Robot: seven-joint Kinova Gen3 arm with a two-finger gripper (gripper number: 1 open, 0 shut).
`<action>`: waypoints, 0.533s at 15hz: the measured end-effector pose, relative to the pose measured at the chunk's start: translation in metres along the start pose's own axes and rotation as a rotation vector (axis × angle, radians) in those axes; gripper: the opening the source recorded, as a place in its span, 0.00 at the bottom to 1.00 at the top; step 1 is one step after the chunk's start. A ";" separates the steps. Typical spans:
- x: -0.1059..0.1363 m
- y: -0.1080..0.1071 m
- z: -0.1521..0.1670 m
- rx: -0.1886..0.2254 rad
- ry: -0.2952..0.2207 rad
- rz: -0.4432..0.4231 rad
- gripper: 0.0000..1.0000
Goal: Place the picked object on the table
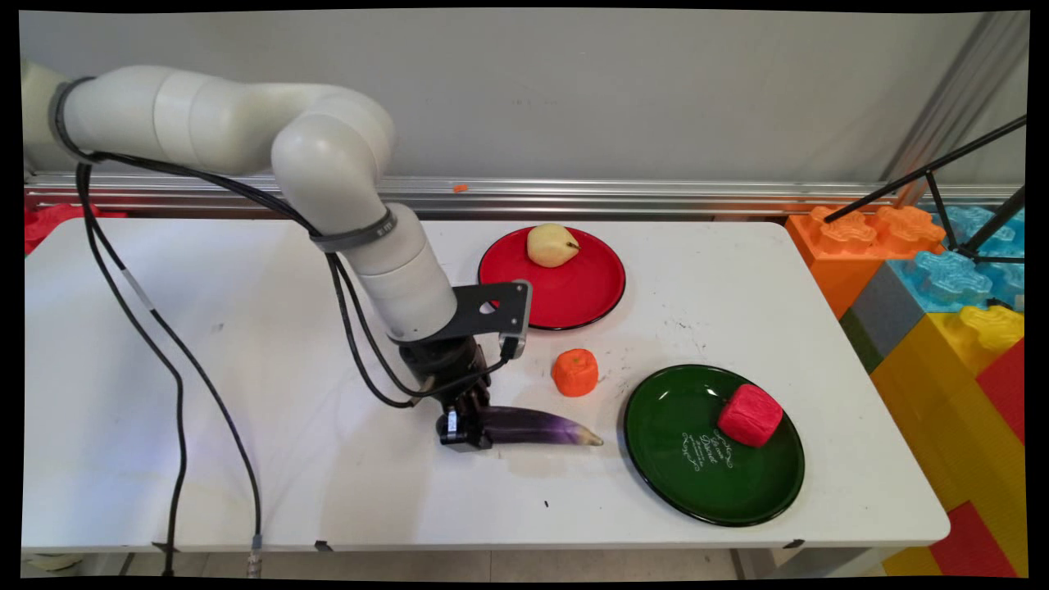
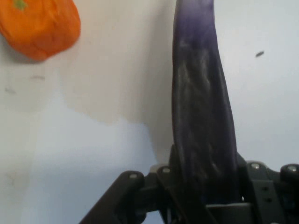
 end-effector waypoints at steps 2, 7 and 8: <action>-0.004 0.000 0.005 0.001 -0.021 0.011 0.00; -0.008 -0.001 0.013 0.004 -0.051 0.022 0.00; -0.009 -0.001 0.014 0.005 -0.055 0.024 0.00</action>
